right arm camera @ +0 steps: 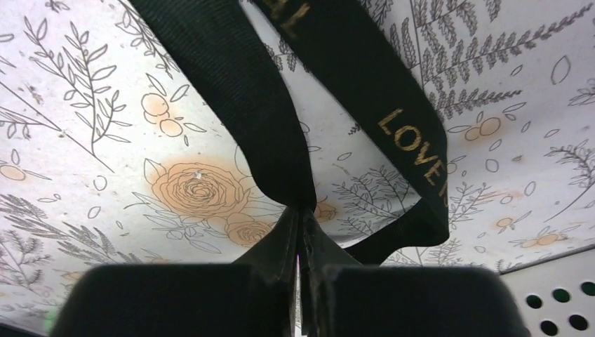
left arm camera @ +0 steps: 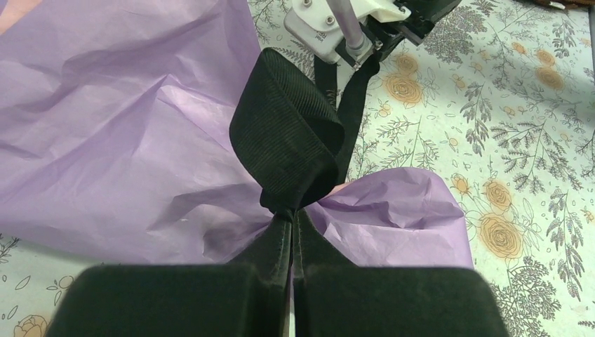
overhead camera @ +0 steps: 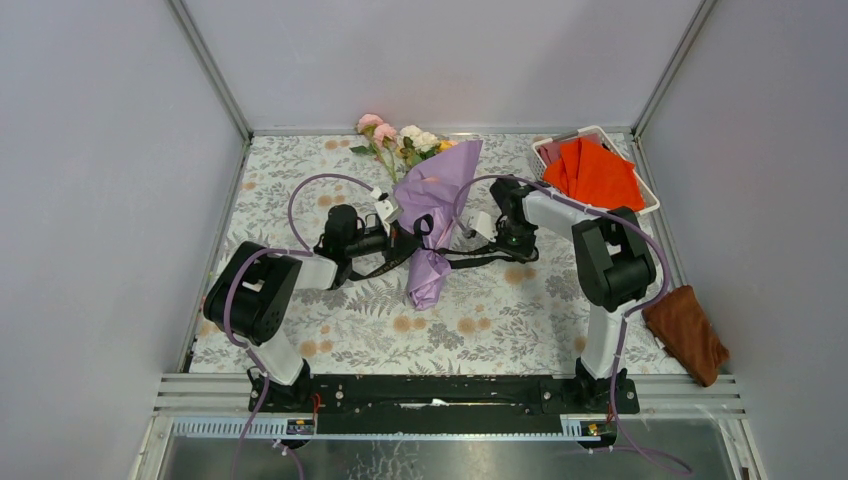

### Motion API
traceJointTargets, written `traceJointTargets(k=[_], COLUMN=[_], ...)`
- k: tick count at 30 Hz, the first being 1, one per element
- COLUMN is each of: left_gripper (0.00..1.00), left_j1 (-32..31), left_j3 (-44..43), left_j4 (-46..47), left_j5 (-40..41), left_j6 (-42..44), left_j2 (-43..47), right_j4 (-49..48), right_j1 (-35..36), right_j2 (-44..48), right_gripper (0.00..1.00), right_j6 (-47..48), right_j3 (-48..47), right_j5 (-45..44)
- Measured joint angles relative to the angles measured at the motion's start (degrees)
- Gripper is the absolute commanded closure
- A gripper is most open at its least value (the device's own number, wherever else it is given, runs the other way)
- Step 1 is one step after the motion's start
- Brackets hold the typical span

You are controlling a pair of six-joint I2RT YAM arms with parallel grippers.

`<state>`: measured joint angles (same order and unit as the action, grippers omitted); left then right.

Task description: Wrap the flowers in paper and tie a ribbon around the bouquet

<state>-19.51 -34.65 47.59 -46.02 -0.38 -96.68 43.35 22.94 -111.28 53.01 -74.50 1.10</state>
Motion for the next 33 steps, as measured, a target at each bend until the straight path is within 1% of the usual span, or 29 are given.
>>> traceJointTargets(k=[5, 8, 11, 14, 16, 17, 20, 21, 24, 28, 33], left_gripper=[1.0, 1.0, 1.0, 1.0, 1.0, 1.0, 1.0, 1.0, 1.0, 1.0, 1.0], left_j1=[0.0, 0.0, 0.0, 0.0, 0.0, 0.0, -0.1, -0.2, -0.7, -1.5, -2.1], left_j3=[0.0, 0.1, 0.4, 1.0, 1.5, 1.7, 2.5, 2.8, 3.5, 4.3, 5.0], left_j4=[0.2, 0.4, 0.6, 1.1, 1.5, 1.7, 1.8, 1.8, 1.8, 1.7, 1.7], left_j5=[0.0, 0.0, -0.1, -0.3, -0.7, -0.8, -1.2, -1.3, -1.4, -1.4, -1.4], left_j6=[1.0, 2.3, 4.0, 6.0, 7.5, 8.0, 10.1, 10.8, 12.4, 14.0, 15.2], left_j2=[0.0, 0.0, 0.3, 0.6, 0.9, 0.9, 1.6, 1.9, 2.6, 3.3, 3.8], right_j4=[1.7, 3.4, 3.4, -1.9, -10.4, -16.5, -31.7, -37.3, -46.9, -51.5, -51.8], right_j1=[0.0, 0.0, -0.2, -0.6, -0.7, -0.8, -0.4, 0.1, 2.1, 6.6, 11.5], right_j2=[1.5, 7.3, 17.0, 26.9, 31.2, 31.8, 29.3, 26.7, 19.4, 9.0, -1.4], right_gripper=[1.0, 1.0, 1.0, 1.0, 1.0, 1.0, 1.0, 1.0, 1.0, 1.0, 1.0], right_j6=[-1.9, -2.9, -5.4, -10.4, -17.6, -23.0, -37.1, -42.2, -52.2, -61.0, -66.2], right_j3=[0.0, -0.1, -1.1, -2.3, -2.3, -2.3, -2.8, -3.3, -3.6, -7.7, -17.9], right_j5=[1.3, 6.3, 14.6, 26.1, 33.4, 36.9, 41.5, 41.1, 36.7, 29.5, 23.8])
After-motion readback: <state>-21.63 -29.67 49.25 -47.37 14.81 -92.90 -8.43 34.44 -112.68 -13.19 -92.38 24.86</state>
